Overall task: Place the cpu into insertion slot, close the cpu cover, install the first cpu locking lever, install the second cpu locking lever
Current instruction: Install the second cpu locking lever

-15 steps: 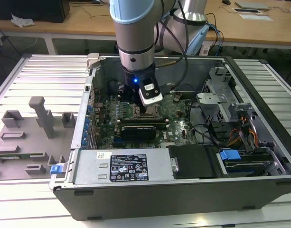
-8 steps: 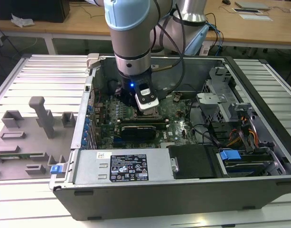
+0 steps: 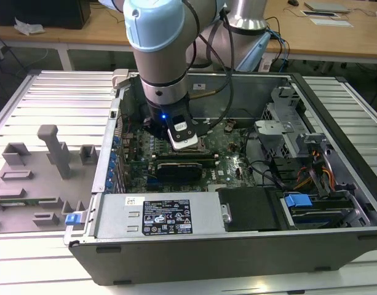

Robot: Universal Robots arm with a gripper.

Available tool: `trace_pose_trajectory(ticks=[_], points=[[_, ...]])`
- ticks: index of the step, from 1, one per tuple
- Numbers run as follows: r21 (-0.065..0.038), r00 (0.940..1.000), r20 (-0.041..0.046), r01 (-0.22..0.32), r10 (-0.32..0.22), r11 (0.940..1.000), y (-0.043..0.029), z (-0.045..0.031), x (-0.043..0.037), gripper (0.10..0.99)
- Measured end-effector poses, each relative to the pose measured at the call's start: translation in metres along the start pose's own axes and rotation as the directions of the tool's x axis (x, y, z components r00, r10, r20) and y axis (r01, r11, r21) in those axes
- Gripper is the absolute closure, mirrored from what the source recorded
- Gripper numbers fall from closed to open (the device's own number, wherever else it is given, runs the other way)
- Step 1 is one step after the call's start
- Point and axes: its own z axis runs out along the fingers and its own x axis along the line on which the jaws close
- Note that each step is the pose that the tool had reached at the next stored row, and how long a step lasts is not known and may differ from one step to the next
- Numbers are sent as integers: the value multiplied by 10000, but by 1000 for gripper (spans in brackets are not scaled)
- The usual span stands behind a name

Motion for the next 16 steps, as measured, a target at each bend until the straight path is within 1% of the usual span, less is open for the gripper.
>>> trace_pose_trajectory(ticks=[1,2,4,5,7,9,10,11,16], points=[[-51,10000,-14,5,-5,10000,-9,5,7,980],[-125,10000,-33,12,-13,9999,-22,15,17,980],[-209,10000,-55,19,-20,9998,-35,33,27,980],[-273,10000,-71,25,-27,9996,-43,54,31,980],[-319,10000,-83,30,-33,9995,-48,76,34,980],[-395,9999,-103,35,-39,9992,-57,114,38,980],[-417,9999,-108,36,-41,9991,-60,127,40,980],[-470,9999,-122,37,-43,9989,-66,152,44,980],[-536,9999,-138,34,-41,9986,-73,182,52,980]])
